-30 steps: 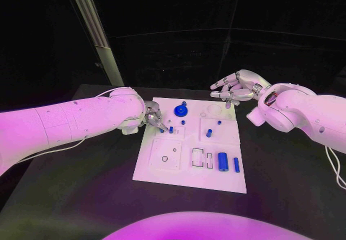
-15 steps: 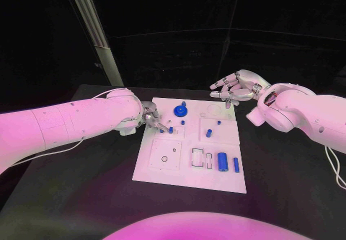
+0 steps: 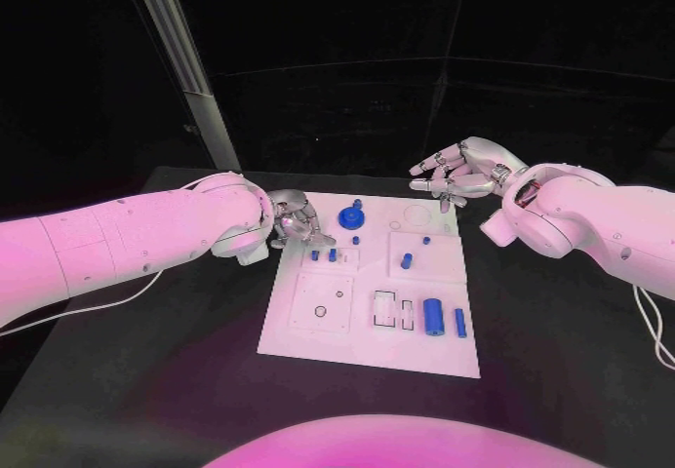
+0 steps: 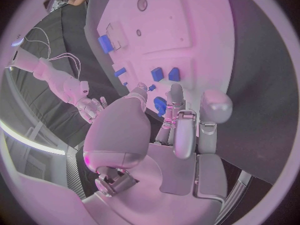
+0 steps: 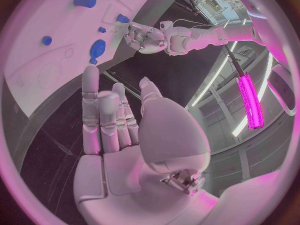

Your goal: Assemble the parts on the task board

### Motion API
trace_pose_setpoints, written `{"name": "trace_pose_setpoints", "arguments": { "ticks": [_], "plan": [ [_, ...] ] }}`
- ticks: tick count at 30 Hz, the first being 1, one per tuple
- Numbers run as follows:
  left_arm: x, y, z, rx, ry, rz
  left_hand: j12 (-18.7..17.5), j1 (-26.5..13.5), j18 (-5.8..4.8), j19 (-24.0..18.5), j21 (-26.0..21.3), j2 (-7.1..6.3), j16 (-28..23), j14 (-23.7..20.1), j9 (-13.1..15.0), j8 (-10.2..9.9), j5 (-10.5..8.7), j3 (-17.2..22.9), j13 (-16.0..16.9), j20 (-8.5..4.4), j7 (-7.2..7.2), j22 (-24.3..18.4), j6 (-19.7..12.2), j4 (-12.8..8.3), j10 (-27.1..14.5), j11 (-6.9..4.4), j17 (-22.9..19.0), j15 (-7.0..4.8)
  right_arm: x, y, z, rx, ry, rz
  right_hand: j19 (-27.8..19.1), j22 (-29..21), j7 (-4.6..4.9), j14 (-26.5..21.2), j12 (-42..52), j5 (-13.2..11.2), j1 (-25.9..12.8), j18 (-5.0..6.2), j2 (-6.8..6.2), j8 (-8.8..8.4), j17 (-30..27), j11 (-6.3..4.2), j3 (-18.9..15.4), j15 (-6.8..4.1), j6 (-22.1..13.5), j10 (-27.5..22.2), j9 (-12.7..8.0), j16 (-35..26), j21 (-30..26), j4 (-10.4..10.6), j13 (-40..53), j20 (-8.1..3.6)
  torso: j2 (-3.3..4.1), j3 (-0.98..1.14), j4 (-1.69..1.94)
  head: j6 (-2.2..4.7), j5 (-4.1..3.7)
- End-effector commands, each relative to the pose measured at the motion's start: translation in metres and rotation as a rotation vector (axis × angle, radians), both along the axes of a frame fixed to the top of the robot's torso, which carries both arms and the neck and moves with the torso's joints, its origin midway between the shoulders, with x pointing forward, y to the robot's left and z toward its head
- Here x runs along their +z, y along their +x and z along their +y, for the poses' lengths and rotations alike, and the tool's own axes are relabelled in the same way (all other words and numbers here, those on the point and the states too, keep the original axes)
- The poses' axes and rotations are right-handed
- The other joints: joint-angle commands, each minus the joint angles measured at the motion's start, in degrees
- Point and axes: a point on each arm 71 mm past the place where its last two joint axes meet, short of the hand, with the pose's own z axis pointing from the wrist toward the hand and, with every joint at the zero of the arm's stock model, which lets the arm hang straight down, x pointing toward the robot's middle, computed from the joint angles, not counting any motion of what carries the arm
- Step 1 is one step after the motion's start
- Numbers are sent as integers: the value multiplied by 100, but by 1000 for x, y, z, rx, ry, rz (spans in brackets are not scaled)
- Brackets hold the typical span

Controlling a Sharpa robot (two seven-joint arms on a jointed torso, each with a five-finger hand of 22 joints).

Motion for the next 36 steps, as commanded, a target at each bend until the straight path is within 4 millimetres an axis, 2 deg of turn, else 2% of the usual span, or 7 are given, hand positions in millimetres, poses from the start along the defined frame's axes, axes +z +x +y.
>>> {"name": "trace_pose_setpoints", "arguments": {
  "ticks": [1, 5, 9, 17, 23, 28, 36],
  "plan": [
    [14, 5, -8, -10, -216, -98, -185, 366, 201, -476, -885, 105, -528, -139, -184, -118, 34, 54, -189, 76, 67, -831, -113, -150, -306, 78, -326, 103, 1, 0, 0, 2, 1, -4, 39, -9, 2, -24, 34, 34, -17, 29, 44, 31, 4, 0, -28, 30, -42, -45, 6, -19, -41, 14, -10, 19, 4, 7, -4, 10, -12],
    [16, 9, -14, -28, -197, -140, -588, 944, 278, -807, -1545, 234, -1157, -552, -600, -513, 19, 353, -581, 184, 224, -1406, -148, -439, -627, 204, -1107, 211, 1, 1, 0, -1, 1, -5, 45, -20, 6, -25, 55, 2, -60, 30, 70, 39, 13, 6, -57, 35, -47, -51, 7, -31, -61, 62, -11, 24, 8, 4, -10, 47, -27],
    [14, 12, -27, -112, -126, -190, -968, 1271, 307, -841, -1801, 91, -1595, -839, -1051, -883, 27, 541, -1045, 217, 185, -1607, 196, -640, -718, 221, -1713, 241, 1, 1, 0, -2, 1, -6, 46, -22, 6, -26, 57, 0, -63, 30, 74, 41, 11, 6, -60, 35, -48, -52, 7, -36, -63, 66, -11, 25, 12, 1, -17, 53, -61],
    [14, 17, -48, -280, -16, -363, -1431, 1534, 302, -748, -1960, -211, -1699, -941, -1663, -1439, 18, 786, -1709, 220, 146, -1768, 718, -965, -790, 249, -2085, 245, 2, 1, 1, 0, 4, -11, 50, -27, 4, -27, 65, 12, -36, 31, 90, 48, 8, 3, -56, 35, -45, -60, 9, -49, -72, 61, -13, 26, 4, 2, -13, 70, -95],
    [13, 19, -64, -405, 86, -466, -1699, 1579, 300, -520, -1839, -316, -1218, -585, -1947, -1740, 30, 929, -2104, 181, 71, -1732, 1049, -1165, -704, 212, -1685, 206, 2, 1, 3, 3, 5, -12, 54, -32, 2, -25, 71, 21, -9, 32, 98, 53, 16, 1, -53, 33, -45, -66, 10, -51, -79, 52, -16, 26, 10, 6, -15, 82, -95],
    [7, 21, -71, -451, 174, -477, -1864, 1546, 125, 36, -793, -330, -596, -162, -2111, -1931, 26, 1055, -2356, 143, 21, -760, 1278, -1257, -537, 185, -983, 174, 2, 1, 5, 6, 6, -12, 57, -34, 2, -24, 73, 26, 4, 32, 101, 56, 21, 0, -52, 33, -45, -69, 11, -50, -83, 48, -17, 25, 5, 5, -6, 85, -110],
    [-2, 22, -78, -476, 221, -459, -2031, 1490, 22, 327, -165, -332, -359, 20, -2223, -2086, 29, 1212, -2583, 113, -14, -160, 1495, -1338, -386, 162, -767, 147, 2, 1, 6, 10, 7, -11, 57, -34, 2, -24, 73, 26, 4, 32, 101, 56, 21, 0, -52, 33, -45, -69, 11, -50, -83, 48, -17, 25, 9, 4, -11, 69, -117]
  ]
}}
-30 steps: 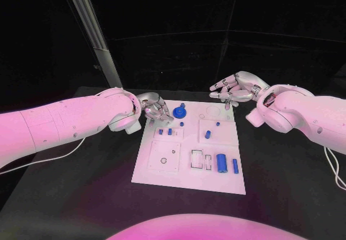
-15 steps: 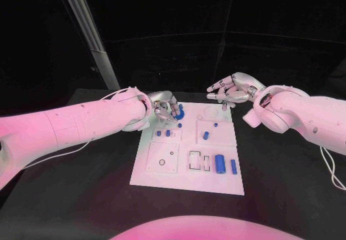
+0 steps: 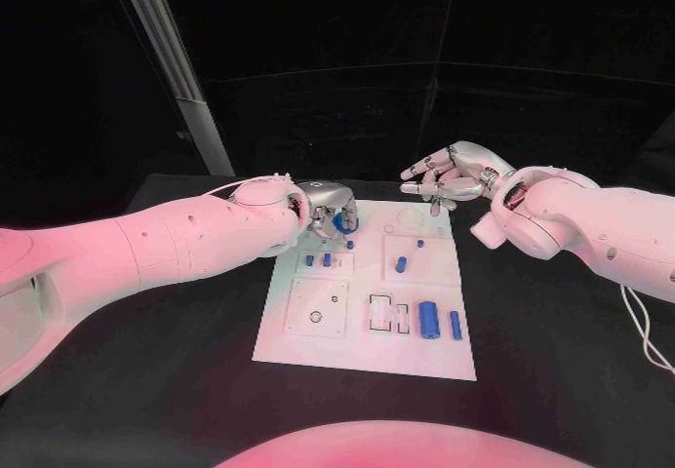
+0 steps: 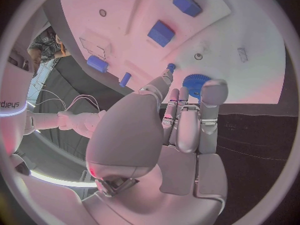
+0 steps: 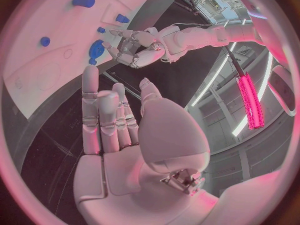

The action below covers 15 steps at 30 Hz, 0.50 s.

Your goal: Assemble the parts on the task board

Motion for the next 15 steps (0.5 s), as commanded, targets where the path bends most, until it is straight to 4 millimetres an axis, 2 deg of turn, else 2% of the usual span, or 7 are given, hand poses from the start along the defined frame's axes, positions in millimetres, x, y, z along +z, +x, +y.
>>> {"name": "trace_pose_setpoints", "arguments": {
  "ticks": [1, 8, 12, 15],
  "plan": [
    [-2, -2, -4, -51, 63, -15, -47, -64, -119, 79, 147, -11, 17, 53, -16, -57, 9, 59, -58, -12, 1, 143, 81, -11, 75, -13, -35, -8, 2, 0, 2, 4, 5, -10, 37, -8, 2, -3, 23, 26, 25, 33, 32, 31, 5, 1, -4, 12, -46, -28, 7, -20, -20, 0, -7, 5, 5, 0, -1, -12, -6],
    [-6, -3, -11, -63, 75, 1, -140, -158, -149, 165, 323, -49, -6, 86, -29, -146, 3, 86, -156, -39, -16, 314, 154, -22, 166, -38, -145, -37, 2, 0, 3, 6, 5, -10, 37, -8, 2, -3, 23, 26, 25, 33, 32, 31, 5, 1, -4, 12, -46, -28, 7, -20, -20, 0, -7, 5, 1, 2, 10, -34, -7],
    [-7, -3, -13, -59, 76, 0, -153, -161, -153, 173, 341, -32, -1, 96, -29, -167, 5, 109, -173, -41, -8, 333, 174, -28, 205, -33, -147, -36, 2, 0, 3, 8, 6, -10, 40, -10, 1, 1, 26, 31, 38, 34, 36, 34, 18, 1, -3, 11, -46, -31, 7, -12, -23, -4, -9, 5, 0, -4, 15, -55, -11],
    [-7, -3, -14, -58, 78, 1, -155, -139, -162, 192, 392, -8, 10, 111, -30, -206, 6, 169, -188, -46, 5, 386, 191, -55, 305, -39, -145, -40, 2, 1, 4, 9, 6, -10, 40, -10, 1, 1, 26, 31, 38, 34, 36, 34, 18, 1, -3, 11, -46, -31, 7, -12, -23, -4, -9, 5, 1, 1, 12, -50, 0]
  ]
}}
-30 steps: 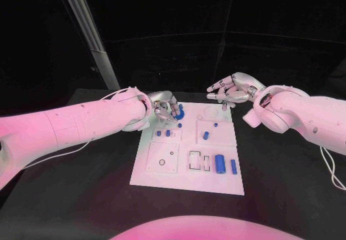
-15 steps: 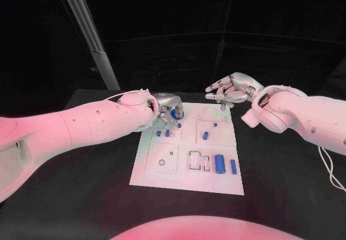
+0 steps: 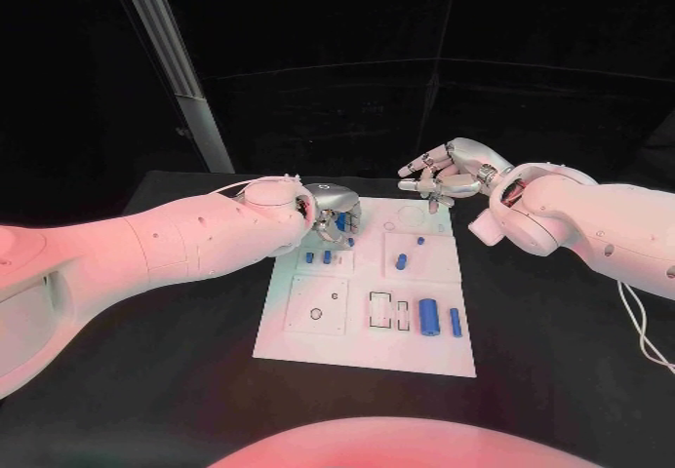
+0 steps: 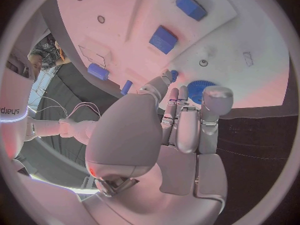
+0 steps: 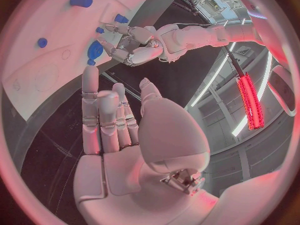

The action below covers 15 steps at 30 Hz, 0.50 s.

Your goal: Assemble the parts on the task board

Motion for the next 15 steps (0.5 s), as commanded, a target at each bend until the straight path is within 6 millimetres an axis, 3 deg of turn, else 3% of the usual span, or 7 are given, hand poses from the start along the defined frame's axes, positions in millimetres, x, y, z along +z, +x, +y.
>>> {"name": "trace_pose_setpoints", "arguments": {
  "ticks": [1, 15],
  "plan": [
    [-1, 0, -2, -16, 20, 2, -37, -27, -79, 53, 51, 41, -4, 95, -4, -32, 7, 65, -12, 0, -2, 42, 64, -7, 67, -7, -5, -22, 2, 0, 1, 5, 5, -10, 40, -5, 1, 0, 26, 31, 38, 33, 37, 34, 6, 0, -4, 11, -46, -31, 8, -12, -23, -4, -10, 5, -2, 3, -4, -4, 14],
    [-7, 1, -6, -18, 39, 23, -161, 13, -100, 90, 174, 100, 27, 123, 5, -96, 8, 359, -50, -20, -34, 175, 235, -98, 261, -37, -16, -46, 2, 1, 3, 9, 4, -9, 40, -5, 1, 0, 26, 31, 38, 33, 37, 34, 6, 0, -4, 11, -46, -31, 8, -12, -23, -4, -10, 5, 0, 3, -7, -19, -2]
  ]
}}
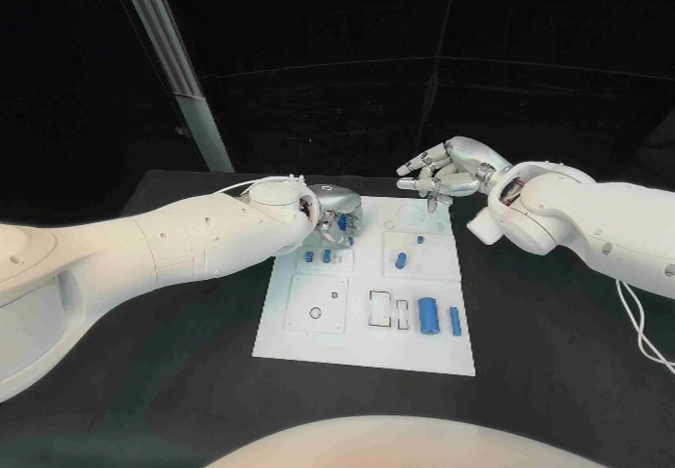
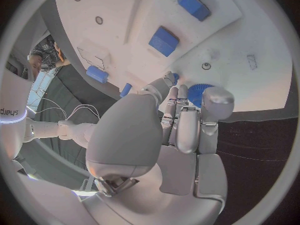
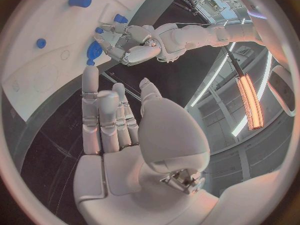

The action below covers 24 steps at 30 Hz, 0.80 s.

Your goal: Assemble the parts on the task board

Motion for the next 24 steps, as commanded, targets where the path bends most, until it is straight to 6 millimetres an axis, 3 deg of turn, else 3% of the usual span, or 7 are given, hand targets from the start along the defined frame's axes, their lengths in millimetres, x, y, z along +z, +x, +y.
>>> {"name": "trace_pose_setpoints", "arguments": {
  "ticks": [1, 15, 24],
  "plan": [
    [-2, -1, -1, -13, 18, 12, -51, -2, -104, 36, 50, 43, 27, 108, 5, -31, 8, 58, -6, -5, -17, 35, 61, -2, 61, 5, -12, -31, 2, 0, 1, 6, 3, -9, 40, -6, 1, 1, 26, 31, 38, 33, 37, 34, 7, 0, -4, 11, -46, -32, 9, -12, -23, -4, -5, 5, -1, 2, 3, -2, -4],
    [-10, -1, -2, -7, 35, 37, -148, -55, -122, 64, 148, 22, 41, 116, 6, -83, 5, 211, -7, -20, -33, 143, 146, -38, 184, -14, -30, -49, 2, 0, 3, 9, 2, -9, 44, -8, 0, 7, 30, 36, 53, 34, 43, 37, 26, -1, -2, 10, -47, -34, 9, 2, -27, -8, -8, 4, -5, -1, 7, -16, -6],
    [-11, 0, -2, 3, 44, 41, -265, 18, -139, 85, 253, 150, 56, 120, 21, -129, -8, 582, 3, -59, -47, 263, 332, -158, 468, -69, -60, -97, 2, 0, 2, 9, 2, -10, 44, -8, 0, 7, 30, 36, 53, 34, 43, 37, 26, -1, -2, 10, -47, -34, 9, 2, -27, -8, -8, 4, -6, -1, 4, -17, -12]
  ]
}}
